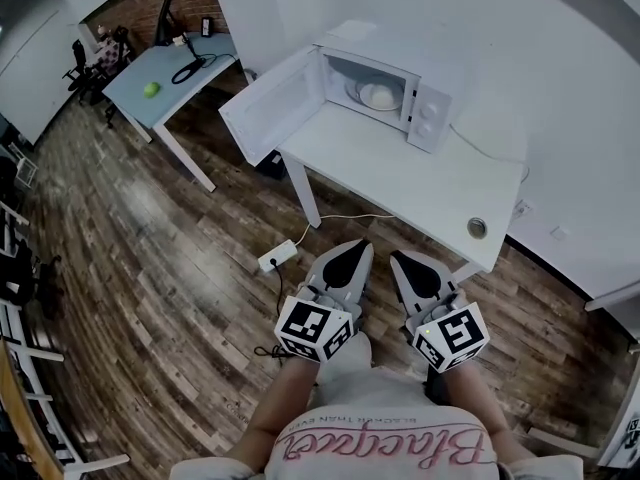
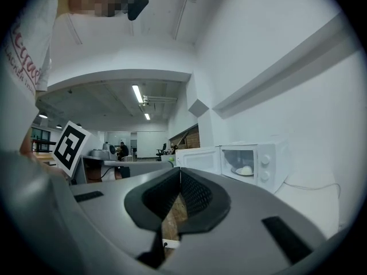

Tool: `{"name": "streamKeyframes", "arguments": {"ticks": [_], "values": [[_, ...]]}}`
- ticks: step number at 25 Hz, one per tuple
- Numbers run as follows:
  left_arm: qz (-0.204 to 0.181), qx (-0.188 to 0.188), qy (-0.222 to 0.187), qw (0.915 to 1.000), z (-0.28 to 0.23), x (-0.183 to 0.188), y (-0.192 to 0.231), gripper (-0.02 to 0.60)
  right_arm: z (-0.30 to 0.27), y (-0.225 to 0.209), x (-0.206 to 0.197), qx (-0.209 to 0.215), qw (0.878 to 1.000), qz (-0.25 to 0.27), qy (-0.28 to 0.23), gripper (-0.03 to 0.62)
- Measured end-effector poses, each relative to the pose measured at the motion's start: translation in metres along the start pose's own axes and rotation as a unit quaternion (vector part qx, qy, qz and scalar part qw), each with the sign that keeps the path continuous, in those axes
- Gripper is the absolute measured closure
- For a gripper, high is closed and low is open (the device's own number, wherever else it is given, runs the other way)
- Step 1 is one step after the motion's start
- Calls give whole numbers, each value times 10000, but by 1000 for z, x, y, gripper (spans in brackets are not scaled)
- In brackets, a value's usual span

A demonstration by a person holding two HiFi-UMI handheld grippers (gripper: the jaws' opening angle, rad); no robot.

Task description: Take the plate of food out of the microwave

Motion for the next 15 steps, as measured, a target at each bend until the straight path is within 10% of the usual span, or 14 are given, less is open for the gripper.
{"name": "streamKeyframes", "arguments": {"ticks": [15], "values": [[136, -194, -48, 9997, -81, 19, 90, 578, -97, -64, 10, -268, 9995, -118, 110, 582]]}}
Point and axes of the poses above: the fingertips, and each gripper's own axes: z backward along the fingers, y to its left, x out of its top, the point moved 1 cm from there along z, backward along the fingers, and after that the axes turned 4 degrees about y, right-handed, at the moved point
